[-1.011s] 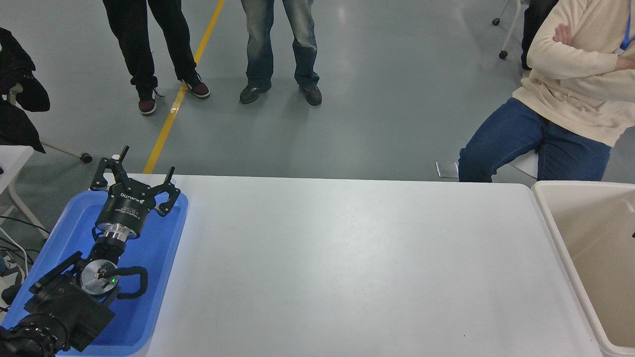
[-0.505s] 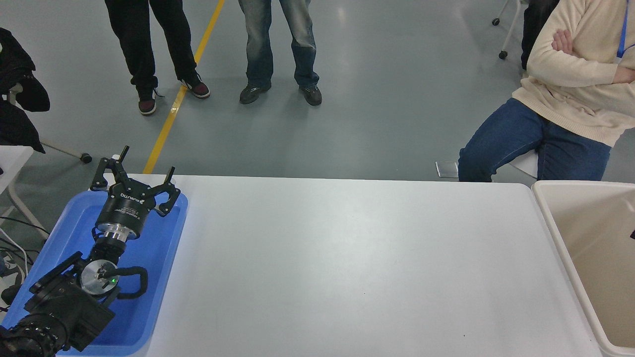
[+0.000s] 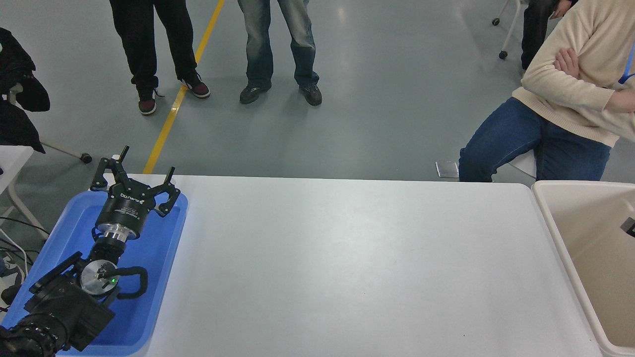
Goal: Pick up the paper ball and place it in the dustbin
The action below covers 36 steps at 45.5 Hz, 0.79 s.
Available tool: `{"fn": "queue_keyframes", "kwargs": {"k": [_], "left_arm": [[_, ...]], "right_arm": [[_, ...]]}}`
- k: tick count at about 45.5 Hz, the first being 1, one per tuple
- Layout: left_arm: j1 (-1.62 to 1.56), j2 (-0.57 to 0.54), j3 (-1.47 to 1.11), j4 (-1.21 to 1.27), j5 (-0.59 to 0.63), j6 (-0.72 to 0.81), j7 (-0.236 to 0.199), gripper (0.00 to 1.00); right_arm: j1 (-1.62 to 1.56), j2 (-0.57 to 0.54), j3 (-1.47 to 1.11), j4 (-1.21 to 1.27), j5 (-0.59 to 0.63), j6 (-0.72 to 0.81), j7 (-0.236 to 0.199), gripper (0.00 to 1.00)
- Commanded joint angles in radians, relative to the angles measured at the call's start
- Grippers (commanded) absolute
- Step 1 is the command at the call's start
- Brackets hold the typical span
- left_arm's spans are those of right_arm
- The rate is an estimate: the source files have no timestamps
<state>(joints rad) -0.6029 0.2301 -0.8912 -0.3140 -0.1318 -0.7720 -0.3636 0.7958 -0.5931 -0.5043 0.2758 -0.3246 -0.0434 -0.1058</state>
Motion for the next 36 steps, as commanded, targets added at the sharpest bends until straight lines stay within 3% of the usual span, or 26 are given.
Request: {"fn": "queue_keyframes", "kwargs": {"k": [1,7,16,25,36], "left_arm": [[0.000,0.000,0.000,0.001,0.000,0.000,0.000,1.00],[0.000,0.000,0.000,0.001,0.000,0.000,0.000,1.00],[0.000,0.000,0.000,0.001,0.000,0.000,0.000,1.00],[0.000,0.000,0.000,0.001,0.000,0.000,0.000,1.00],[0.002,0.000,0.000,0.000,0.000,0.000,0.000,1.00]], "right_arm": [[0.065,-0.073,0.007,0.138,-0.005,0.000,0.000,1.00],[0.137,-0.169,0.053,0.354,-0.005,0.017,0.002,1.00],[0.016,-0.248,0.450,0.525,-0.005,0.019,0.005,1.00],[-0.128,-0.234,0.878,0.591,-0.002,0.027,0.006,1.00],[-0.266,-0.105,1.277,0.595,0.004,0.028,0.006,1.00]]}}
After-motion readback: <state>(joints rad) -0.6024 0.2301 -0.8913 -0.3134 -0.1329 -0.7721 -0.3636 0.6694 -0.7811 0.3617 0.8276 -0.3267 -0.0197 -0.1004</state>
